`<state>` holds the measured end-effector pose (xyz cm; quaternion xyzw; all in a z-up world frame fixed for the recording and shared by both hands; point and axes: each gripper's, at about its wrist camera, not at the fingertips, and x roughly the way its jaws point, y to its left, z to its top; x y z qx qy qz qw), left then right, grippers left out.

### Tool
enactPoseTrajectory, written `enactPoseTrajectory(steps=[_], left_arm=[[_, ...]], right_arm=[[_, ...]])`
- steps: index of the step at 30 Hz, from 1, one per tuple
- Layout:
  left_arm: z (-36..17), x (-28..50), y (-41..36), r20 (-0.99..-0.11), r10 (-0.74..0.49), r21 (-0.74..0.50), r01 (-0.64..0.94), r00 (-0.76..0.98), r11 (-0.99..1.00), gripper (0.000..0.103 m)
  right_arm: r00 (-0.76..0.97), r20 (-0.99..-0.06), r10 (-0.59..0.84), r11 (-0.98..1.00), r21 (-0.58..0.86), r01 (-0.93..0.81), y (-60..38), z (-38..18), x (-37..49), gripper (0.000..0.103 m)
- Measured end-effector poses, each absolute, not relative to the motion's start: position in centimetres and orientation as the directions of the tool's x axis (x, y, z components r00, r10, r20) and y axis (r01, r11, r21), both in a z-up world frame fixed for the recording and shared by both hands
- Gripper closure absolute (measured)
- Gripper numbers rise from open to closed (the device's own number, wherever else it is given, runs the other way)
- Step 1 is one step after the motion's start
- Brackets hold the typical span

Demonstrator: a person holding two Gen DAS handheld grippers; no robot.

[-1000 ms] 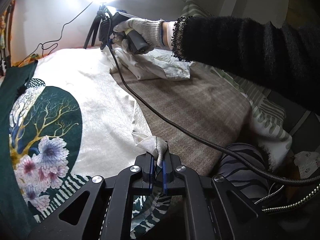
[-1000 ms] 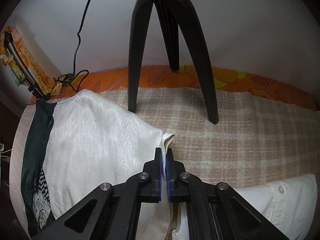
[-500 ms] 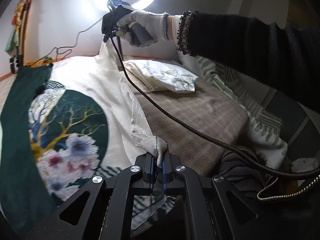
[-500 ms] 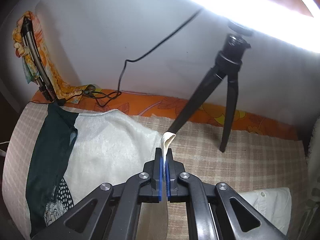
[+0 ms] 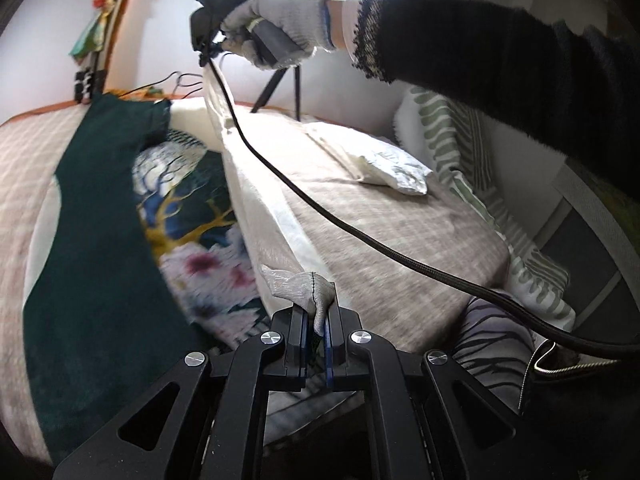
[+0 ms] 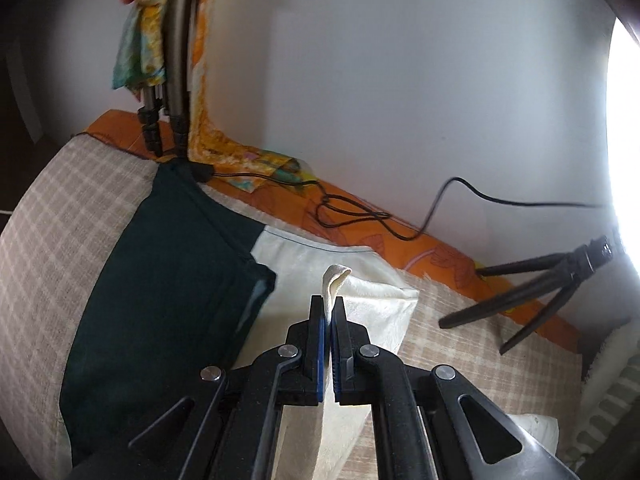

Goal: Fold small clothes
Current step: 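Fold the white panel lengthwise over toward the green fold with both tools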

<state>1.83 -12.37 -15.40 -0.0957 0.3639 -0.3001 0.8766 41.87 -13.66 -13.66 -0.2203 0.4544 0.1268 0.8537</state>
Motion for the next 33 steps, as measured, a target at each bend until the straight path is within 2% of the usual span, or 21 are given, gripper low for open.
enactPoseTrajectory(steps=[8, 12, 13, 14, 15, 16, 21, 24, 29, 30, 31, 33], left_arm=[[-16.8, 1.3, -10.9, -0.596, -0.578, -0.405, 0.413, 0.557, 0.816, 0.099], [-17.1, 1.1, -10.4, -0.599, -0.571, -0.406, 0.402, 0.561, 0.821, 0.099], [-17.1, 1.1, -10.3, -0.599, -0.569, -0.406, 0.398, 0.563, 0.822, 0.099], [-17.1, 1.1, -10.0, -0.598, -0.567, -0.410, 0.391, 0.567, 0.824, 0.099], [-17.2, 1.1, -9.8, -0.599, -0.567, -0.416, 0.385, 0.565, 0.824, 0.099], [-17.3, 1.3, -9.7, -0.604, -0.570, -0.421, 0.383, 0.558, 0.822, 0.099], [-17.1, 1.1, -9.6, -0.605, -0.565, -0.412, 0.386, 0.561, 0.825, 0.099], [-17.2, 1.0, -9.7, -0.604, -0.568, -0.414, 0.388, 0.559, 0.823, 0.099], [-17.2, 0.8, -9.7, -0.611, -0.564, -0.421, 0.376, 0.555, 0.826, 0.093], [-17.1, 0.8, -9.8, -0.612, -0.563, -0.419, 0.375, 0.556, 0.827, 0.093], [-17.1, 0.7, -9.8, -0.613, -0.561, -0.416, 0.376, 0.556, 0.828, 0.093], [-17.0, 0.6, -9.8, -0.621, -0.552, -0.405, 0.375, 0.557, 0.834, 0.089]], right_arm=[[0.554, -0.833, -0.008, 0.795, -0.341, -0.502, -6.3, -15.9, 40.4, 0.103], [0.517, -0.855, 0.043, 0.791, -0.287, -0.540, -4.7, -16.5, 40.4, 0.101], [0.485, -0.870, 0.090, 0.794, -0.231, -0.562, -4.6, -16.4, 40.3, 0.098], [0.462, -0.875, 0.144, 0.802, -0.170, -0.572, -4.8, -15.8, 40.2, 0.090], [0.460, -0.871, 0.173, 0.814, -0.137, -0.565, -5.3, -15.1, 40.1, 0.067], [0.472, -0.858, 0.204, 0.829, -0.105, -0.550, -6.2, -14.2, 39.9, 0.058], [0.439, -0.824, 0.359, 0.880, 0.143, -0.452, -13.7, -13.1, 38.0, 0.058], [0.390, -0.845, 0.367, 0.883, 0.184, -0.431, -16.6, -15.5, 36.1, 0.055], [0.281, -0.896, 0.344, 0.883, 0.208, -0.421, -17.7, -20.4, 33.9, 0.055], [0.276, -0.902, 0.332, 0.885, 0.197, -0.421, -17.5, -21.0, 33.7, 0.057], [0.272, -0.905, 0.327, 0.886, 0.194, -0.421, -17.3, -21.4, 33.6, 0.071], [0.261, -0.899, 0.353, 0.885, 0.230, -0.406, -16.9, -21.4, 33.7, 0.089]])
